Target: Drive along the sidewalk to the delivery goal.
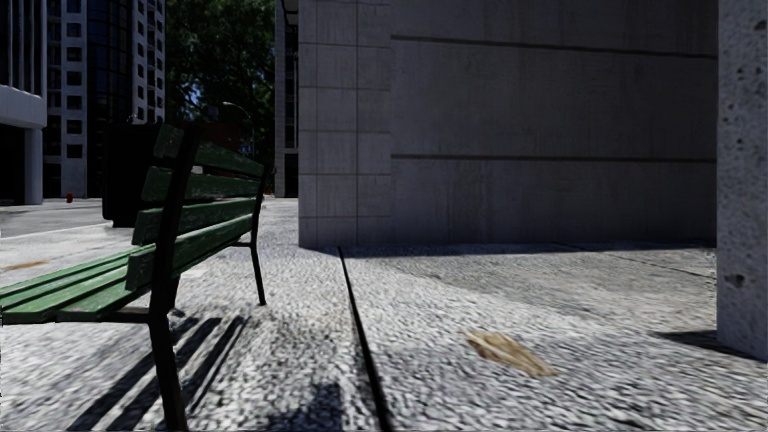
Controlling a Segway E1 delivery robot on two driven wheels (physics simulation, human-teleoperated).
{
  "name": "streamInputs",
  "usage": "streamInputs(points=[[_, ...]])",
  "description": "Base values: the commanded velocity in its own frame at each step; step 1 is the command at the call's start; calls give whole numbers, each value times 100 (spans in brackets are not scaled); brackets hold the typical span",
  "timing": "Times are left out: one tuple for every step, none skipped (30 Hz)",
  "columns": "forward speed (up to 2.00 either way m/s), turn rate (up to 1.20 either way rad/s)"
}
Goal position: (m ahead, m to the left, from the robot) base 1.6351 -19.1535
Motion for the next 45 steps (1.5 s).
streamInputs(points=[[139, 0], [139, 0], [139, 0], [139, 0], [139, 0], [138, 0], [137, 0], [137, 0], [137, 0], [137, 0], [137, 0], [137, 0], [138, -9], [140, -22], [144, -28], [147, -30], [147, -30], [148, -31], [149, -31], [149, -31], [149, -31], [150, -31], [150, -31], [150, -31], [150, -31], [150, -31], [150, -31], [150, -31], [150, -31], [150, -31], [150, -31], [150, -31], [150, -31], [150, -31], [150, -31], [150, -31], [150, -31], [150, -31], [150, -31], [150, -31], [150, -31], [150, -31], [150, -32], [150, -32], [150, -32]])
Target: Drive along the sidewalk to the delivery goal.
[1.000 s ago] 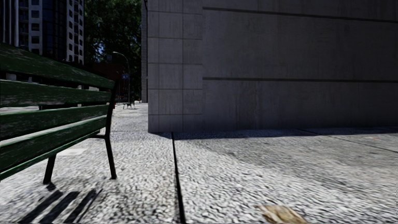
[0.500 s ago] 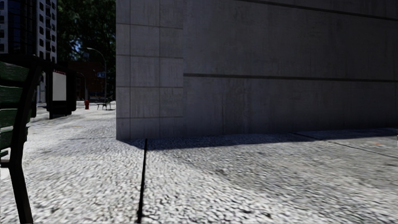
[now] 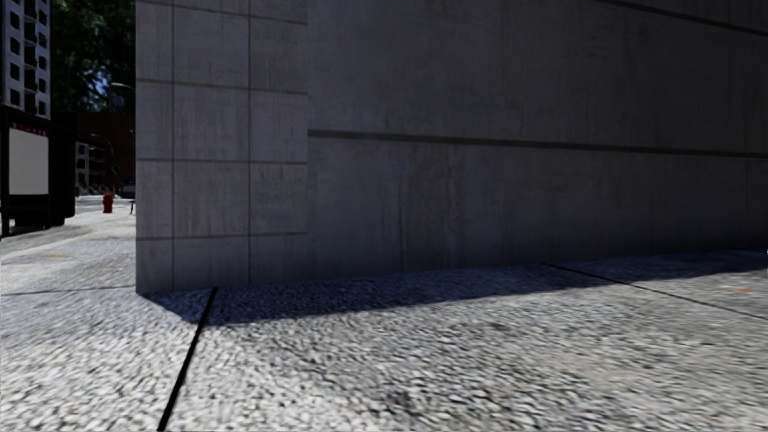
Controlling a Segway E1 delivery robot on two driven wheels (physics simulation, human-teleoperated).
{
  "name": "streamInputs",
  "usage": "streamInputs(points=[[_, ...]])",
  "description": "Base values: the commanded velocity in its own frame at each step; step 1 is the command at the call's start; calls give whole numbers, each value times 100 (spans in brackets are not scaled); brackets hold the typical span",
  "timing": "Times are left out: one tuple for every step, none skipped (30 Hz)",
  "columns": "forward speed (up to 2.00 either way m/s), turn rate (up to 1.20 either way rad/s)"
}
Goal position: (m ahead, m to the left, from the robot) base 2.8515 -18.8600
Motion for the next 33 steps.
streamInputs(points=[[150, -32], [150, -37], [149, -44], [149, -46], [149, -46], [149, -46], [149, -46], [149, -46], [149, -46], [149, -47], [149, -47], [149, -47], [147, -47], [143, -47], [139, -49], [139, -49], [138, -50], [138, -50], [137, -50], [137, -50], [137, -50], [137, -51], [137, -51], [137, -51], [137, -51], [137, -51], [137, -51], [137, -51], [137, -51], [137, -51], [137, -51], [137, -51], [137, -51]])
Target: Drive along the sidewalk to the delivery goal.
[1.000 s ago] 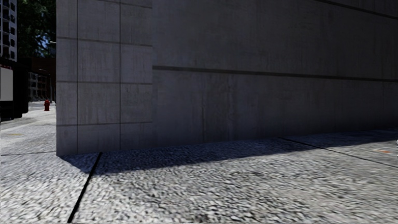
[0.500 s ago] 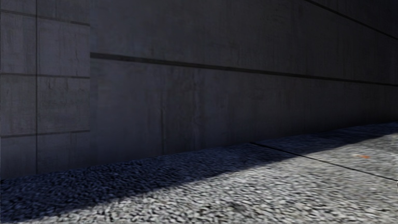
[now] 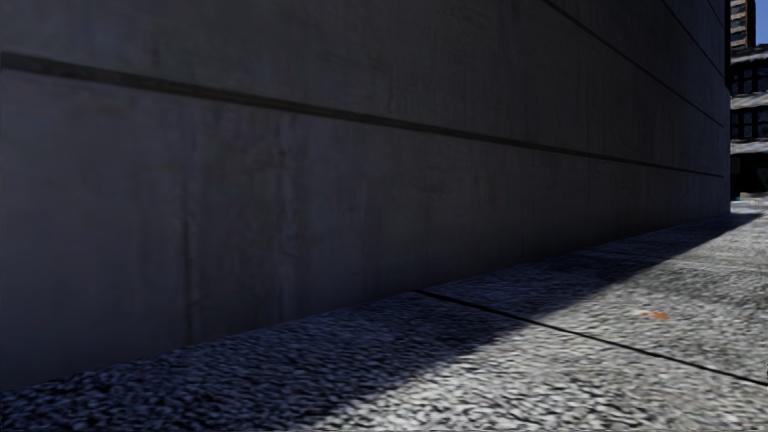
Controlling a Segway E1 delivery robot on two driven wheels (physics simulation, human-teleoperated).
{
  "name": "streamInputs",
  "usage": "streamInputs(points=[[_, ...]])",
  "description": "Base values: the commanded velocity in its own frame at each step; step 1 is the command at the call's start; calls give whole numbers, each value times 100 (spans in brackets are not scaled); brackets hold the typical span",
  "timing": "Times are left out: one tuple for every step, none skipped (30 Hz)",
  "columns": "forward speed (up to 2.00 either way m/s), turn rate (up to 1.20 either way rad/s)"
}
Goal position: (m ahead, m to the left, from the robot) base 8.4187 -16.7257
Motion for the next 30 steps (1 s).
streamInputs(points=[[137, -51], [137, -51], [138, -51], [138, -51], [138, -51], [139, -51], [139, -51], [139, -51], [139, -51], [140, -51], [140, -51], [140, -51], [142, -51], [142, -51], [142, -51], [143, -51], [144, -51], [145, -51], [146, -51], [146, -51], [146, -51], [146, -51], [147, -51], [147, -51], [148, -51], [148, -51], [148, -51], [150, -51], [152, -51], [152, -51]])
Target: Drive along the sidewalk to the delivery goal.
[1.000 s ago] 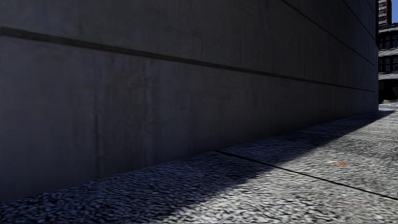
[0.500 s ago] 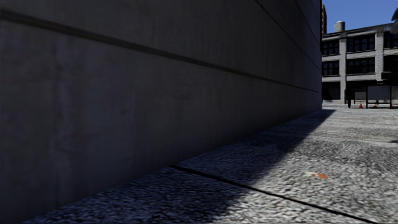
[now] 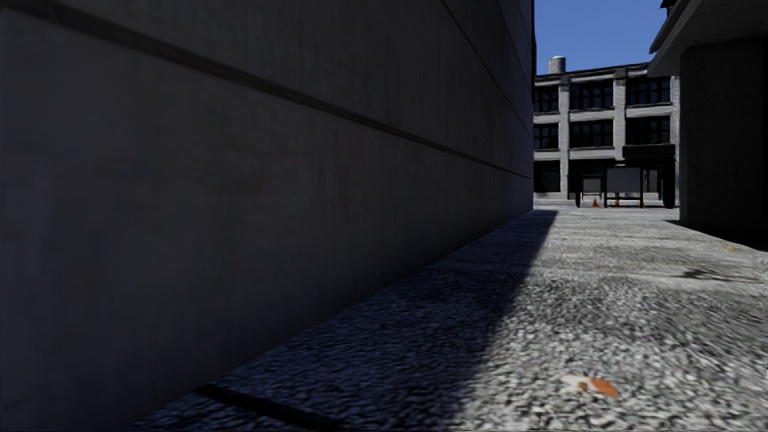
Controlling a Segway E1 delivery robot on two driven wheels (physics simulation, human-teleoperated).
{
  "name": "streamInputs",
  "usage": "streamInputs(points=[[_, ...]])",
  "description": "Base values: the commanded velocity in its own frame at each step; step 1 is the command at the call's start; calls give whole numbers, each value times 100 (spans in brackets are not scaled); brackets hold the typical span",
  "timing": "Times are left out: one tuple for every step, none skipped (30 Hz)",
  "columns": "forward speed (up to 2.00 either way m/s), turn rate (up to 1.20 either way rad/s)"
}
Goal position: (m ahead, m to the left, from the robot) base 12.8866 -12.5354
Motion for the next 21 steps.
streamInputs(points=[[154, -51], [156, -51], [157, -51], [158, -51], [158, -51], [160, -51], [165, -51], [168, -51], [174, -51], [174, -51], [179, -51], [180, -51], [181, -51], [181, -51], [181, -3], [181, -3], [181, 0], [185, 0], [192, 0], [195, 0], [195, 0]])
